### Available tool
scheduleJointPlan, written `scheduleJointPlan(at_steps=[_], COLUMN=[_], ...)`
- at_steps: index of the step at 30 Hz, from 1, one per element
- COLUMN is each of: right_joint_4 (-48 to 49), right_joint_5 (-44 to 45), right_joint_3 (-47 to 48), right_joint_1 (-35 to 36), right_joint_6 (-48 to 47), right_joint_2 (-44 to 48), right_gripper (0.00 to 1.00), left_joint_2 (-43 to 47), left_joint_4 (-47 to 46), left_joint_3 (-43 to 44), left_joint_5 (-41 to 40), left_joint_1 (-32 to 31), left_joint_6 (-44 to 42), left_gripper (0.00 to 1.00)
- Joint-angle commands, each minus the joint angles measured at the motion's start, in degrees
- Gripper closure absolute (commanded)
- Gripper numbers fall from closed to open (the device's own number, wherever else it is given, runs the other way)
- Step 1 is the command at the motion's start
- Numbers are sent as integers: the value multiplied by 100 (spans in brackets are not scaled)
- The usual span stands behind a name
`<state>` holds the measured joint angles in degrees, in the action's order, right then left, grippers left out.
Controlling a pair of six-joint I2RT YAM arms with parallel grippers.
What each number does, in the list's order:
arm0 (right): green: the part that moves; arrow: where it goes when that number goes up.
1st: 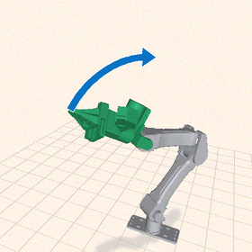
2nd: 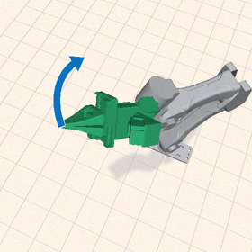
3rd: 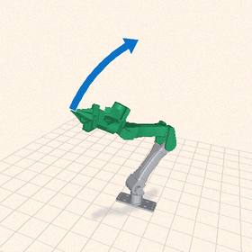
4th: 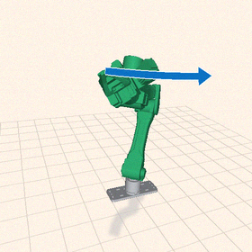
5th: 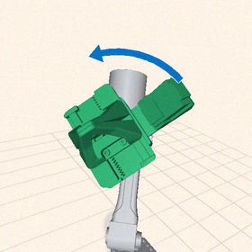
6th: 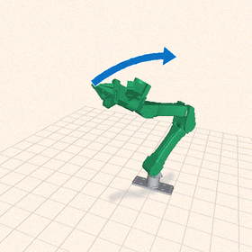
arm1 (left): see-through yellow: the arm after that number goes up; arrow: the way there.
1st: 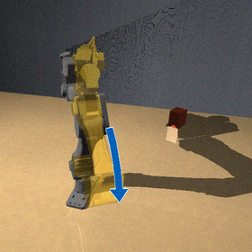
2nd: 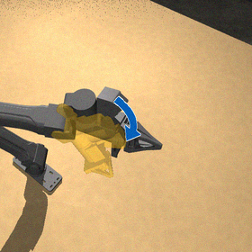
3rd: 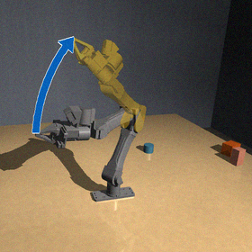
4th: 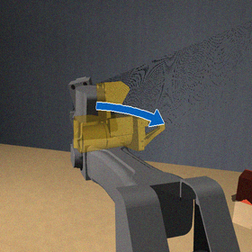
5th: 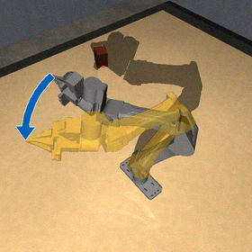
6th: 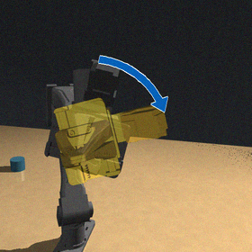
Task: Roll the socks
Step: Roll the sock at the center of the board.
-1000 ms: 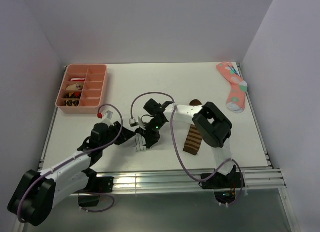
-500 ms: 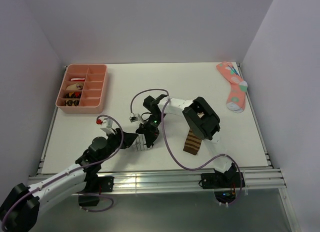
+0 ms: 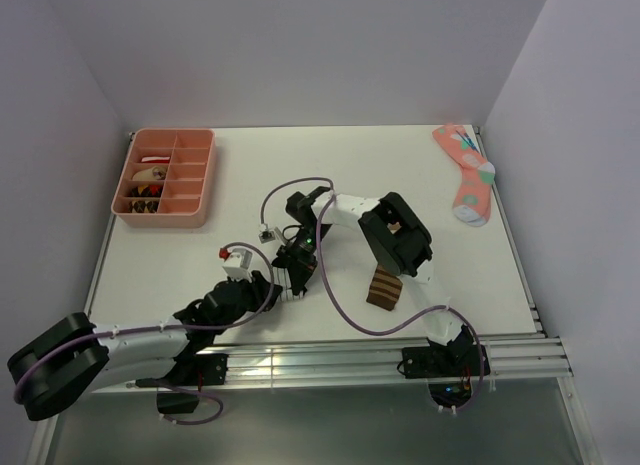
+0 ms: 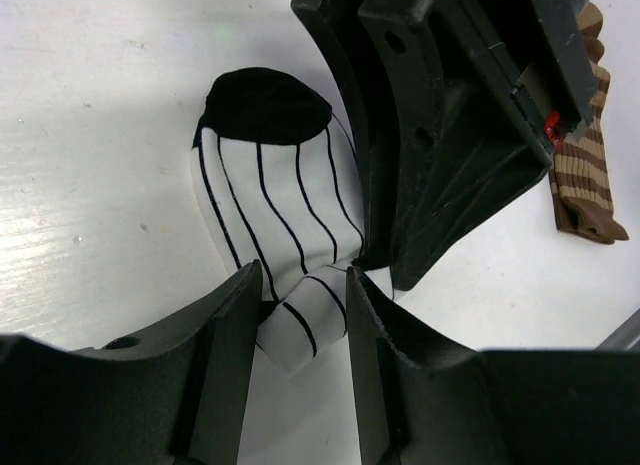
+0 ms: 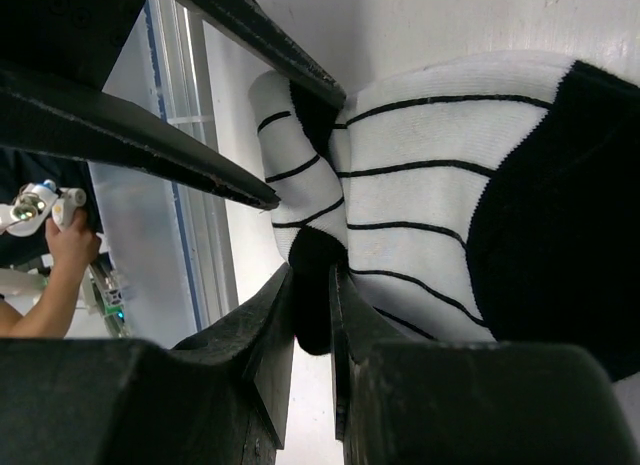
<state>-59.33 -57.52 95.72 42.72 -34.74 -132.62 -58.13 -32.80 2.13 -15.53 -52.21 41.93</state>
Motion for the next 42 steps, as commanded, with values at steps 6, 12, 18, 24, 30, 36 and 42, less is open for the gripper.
scheduleJointPlan(at_steps=[6, 12, 18, 24, 30, 36, 42], right_joint_4=[-34, -701, -1115, -1335, -1274, -1213, -1072], right_joint_5=[425, 294, 399, 496, 531, 540, 548], right_joint_3=[219, 657, 1246, 1748, 1643, 1704, 1634], right_joint_1=[-53, -115, -124, -132, -124, -132, -159], right_joint_6=[-68, -463, -639, -718, -665, -551, -437], right_joint_2=[-405, -694, -1055, -1293, -1355, -1381, -1337], right_gripper=[88, 88, 88, 88, 88, 88, 88], left_joint_2=[-225, -480, -322, -647, -867, -1183, -1482], left_joint_4=[-605, -886, -1062, -1412, -1555, -1739, -1888], left_joint_3=[112, 156, 7, 7, 33, 15, 24], left_joint_5=[-337, -389, -477, -477, -468, -144, 14], left_joint_1=[-307, -475, -475, -475, -475, -475, -475], left_joint_6=[-440, -651, -757, -844, -976, -862, -757], left_gripper=[53, 52, 50, 50, 50, 50, 50])
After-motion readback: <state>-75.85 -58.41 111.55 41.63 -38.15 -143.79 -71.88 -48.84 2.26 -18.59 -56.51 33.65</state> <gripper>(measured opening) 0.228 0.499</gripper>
